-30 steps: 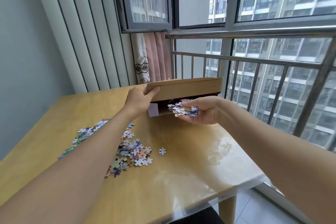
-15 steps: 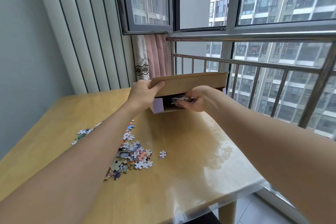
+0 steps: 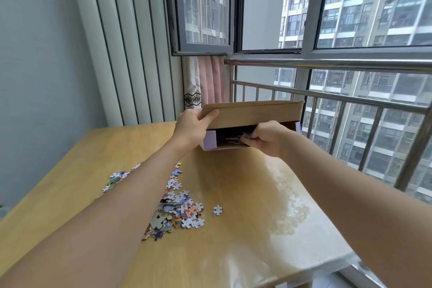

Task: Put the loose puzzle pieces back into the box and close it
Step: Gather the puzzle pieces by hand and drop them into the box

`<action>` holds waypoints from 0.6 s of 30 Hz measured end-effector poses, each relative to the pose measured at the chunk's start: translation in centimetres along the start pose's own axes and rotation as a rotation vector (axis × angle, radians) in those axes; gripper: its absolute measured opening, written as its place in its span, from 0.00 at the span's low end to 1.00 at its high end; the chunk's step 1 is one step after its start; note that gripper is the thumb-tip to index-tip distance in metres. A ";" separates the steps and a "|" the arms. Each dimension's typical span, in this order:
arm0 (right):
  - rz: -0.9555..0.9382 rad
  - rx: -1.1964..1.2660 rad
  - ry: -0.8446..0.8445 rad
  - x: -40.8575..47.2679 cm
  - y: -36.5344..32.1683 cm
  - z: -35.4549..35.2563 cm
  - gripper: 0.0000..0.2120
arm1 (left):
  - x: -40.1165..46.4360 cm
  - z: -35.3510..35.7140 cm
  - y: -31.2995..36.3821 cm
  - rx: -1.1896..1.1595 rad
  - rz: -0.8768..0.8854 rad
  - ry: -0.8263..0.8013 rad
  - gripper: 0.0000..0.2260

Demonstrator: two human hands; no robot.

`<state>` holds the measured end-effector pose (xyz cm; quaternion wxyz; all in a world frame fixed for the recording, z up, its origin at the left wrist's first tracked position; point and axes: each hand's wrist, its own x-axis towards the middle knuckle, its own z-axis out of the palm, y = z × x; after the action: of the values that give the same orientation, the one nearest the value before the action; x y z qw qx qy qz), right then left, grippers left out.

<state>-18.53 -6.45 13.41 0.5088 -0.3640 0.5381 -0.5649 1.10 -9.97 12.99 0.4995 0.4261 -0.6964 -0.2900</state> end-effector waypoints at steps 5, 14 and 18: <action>-0.041 -0.076 0.000 0.0 0.5 -1.3 0.14 | -0.1 -0.4 0.5 -0.022 0.010 0.020 0.09; -0.553 -0.941 -0.075 -0.5 0.0 -2.6 0.24 | 1.1 -0.9 1.4 -0.041 -0.029 0.097 0.07; -0.756 -1.358 -0.021 0.9 0.8 -2.3 0.17 | 1.1 -0.9 1.7 -0.072 -0.053 0.107 0.12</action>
<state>-20.76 -6.74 12.11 -0.0481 -0.7601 0.6008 -0.2430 1.24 -10.11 15.19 0.5430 0.4411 -0.6463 -0.3048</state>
